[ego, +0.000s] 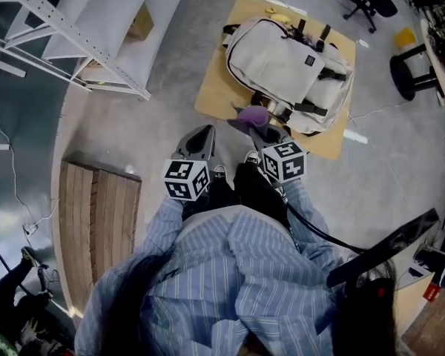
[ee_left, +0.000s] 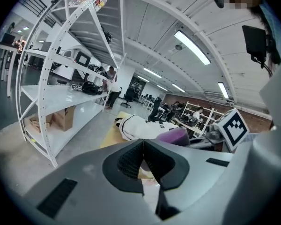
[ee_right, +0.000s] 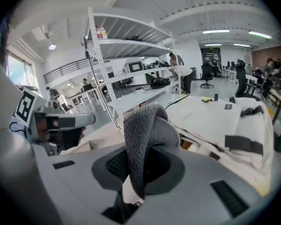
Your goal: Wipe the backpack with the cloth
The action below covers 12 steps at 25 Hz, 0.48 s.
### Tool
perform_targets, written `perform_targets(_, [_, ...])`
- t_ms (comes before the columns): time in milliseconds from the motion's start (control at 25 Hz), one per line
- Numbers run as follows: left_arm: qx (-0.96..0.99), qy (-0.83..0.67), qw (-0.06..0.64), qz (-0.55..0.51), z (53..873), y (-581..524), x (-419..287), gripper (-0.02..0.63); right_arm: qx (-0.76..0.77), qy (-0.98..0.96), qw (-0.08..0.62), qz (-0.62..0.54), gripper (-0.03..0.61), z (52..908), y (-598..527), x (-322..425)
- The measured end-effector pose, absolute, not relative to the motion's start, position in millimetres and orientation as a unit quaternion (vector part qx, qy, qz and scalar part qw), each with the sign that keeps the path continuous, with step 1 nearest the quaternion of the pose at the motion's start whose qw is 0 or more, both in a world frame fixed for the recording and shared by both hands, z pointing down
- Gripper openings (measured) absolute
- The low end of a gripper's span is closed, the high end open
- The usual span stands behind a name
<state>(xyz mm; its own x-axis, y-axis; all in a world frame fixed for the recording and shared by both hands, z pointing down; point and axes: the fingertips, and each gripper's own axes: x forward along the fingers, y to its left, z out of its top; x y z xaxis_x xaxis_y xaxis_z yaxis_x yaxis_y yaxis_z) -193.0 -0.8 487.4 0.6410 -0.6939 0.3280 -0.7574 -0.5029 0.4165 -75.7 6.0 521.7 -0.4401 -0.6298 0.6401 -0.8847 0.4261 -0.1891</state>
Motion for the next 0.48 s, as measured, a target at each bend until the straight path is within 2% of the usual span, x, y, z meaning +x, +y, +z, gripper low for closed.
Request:
perform_targets(240, [0.840, -0.452, 0.292, 0.065, 496.1, -3.6, -203.0, 0.005, 0.443, -0.828, 0.279, 0.200, 0.041, 535.6, -83.6, -106.4])
perform_targets(480, [0.816, -0.485, 0.303, 0.085, 506.1, -2.0, -210.6, 0.005, 0.455, -0.818, 0.290, 0.198, 0.041, 560.3, -162.5, -119.6])
